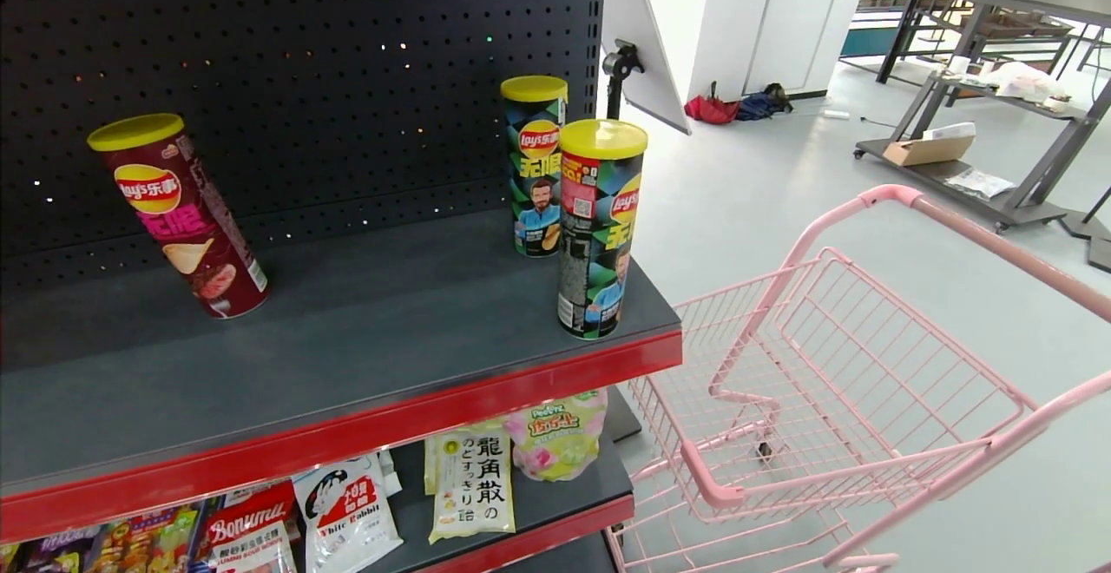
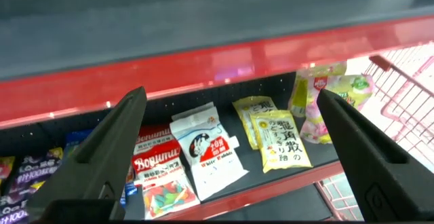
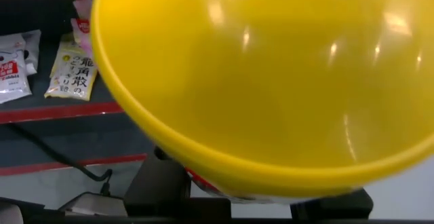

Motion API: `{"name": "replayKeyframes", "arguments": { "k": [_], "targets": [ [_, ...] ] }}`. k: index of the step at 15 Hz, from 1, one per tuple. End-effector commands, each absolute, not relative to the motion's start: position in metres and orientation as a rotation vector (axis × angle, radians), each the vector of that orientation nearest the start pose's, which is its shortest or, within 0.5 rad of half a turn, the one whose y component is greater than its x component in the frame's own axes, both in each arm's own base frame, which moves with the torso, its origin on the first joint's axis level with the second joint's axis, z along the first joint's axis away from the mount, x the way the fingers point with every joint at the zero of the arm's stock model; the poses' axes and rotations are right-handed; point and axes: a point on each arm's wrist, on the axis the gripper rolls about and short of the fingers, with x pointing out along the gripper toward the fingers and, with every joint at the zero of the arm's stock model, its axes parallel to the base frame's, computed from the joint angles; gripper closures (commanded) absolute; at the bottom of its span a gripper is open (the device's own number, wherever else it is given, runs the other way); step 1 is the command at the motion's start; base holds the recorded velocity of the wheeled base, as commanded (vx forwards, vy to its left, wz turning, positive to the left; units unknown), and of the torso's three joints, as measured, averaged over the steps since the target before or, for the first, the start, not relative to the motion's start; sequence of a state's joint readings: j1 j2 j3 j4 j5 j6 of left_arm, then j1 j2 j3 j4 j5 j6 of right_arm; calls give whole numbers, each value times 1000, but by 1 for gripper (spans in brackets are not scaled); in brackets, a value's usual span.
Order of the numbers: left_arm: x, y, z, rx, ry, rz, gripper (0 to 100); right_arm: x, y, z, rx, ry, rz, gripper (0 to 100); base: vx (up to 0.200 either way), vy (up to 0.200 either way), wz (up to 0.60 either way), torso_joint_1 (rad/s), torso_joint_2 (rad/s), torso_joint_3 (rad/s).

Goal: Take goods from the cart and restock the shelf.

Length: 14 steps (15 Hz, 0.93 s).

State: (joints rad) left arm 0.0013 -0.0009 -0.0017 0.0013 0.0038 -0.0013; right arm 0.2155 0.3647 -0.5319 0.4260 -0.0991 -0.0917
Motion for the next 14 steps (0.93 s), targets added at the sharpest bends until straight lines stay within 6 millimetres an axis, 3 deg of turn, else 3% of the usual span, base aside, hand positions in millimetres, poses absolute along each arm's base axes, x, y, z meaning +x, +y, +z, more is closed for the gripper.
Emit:
{"name": "replayKeyframes", "arguments": {
  "k": [1, 8, 11, 14],
  "targets": [
    [-23, 0, 76, -2, 0, 6, 0, -20, -7, 184, -135, 257, 130, 100, 0, 0, 0, 193, -447, -266],
    [-23, 0, 76, -3, 0, 6, 0, -16, -6, 181, -138, 281, 131, 100, 0, 0, 0, 165, -385, -232],
    [-23, 0, 76, -3, 0, 6, 0, -14, -5, 177, -145, 298, 124, 100, 0, 0, 0, 44, -111, -55],
    [-23, 0, 76, -3, 0, 6, 0, -13, -5, 174, -148, 305, 123, 100, 0, 0, 600, 9, -7, -4]
  ]
}}
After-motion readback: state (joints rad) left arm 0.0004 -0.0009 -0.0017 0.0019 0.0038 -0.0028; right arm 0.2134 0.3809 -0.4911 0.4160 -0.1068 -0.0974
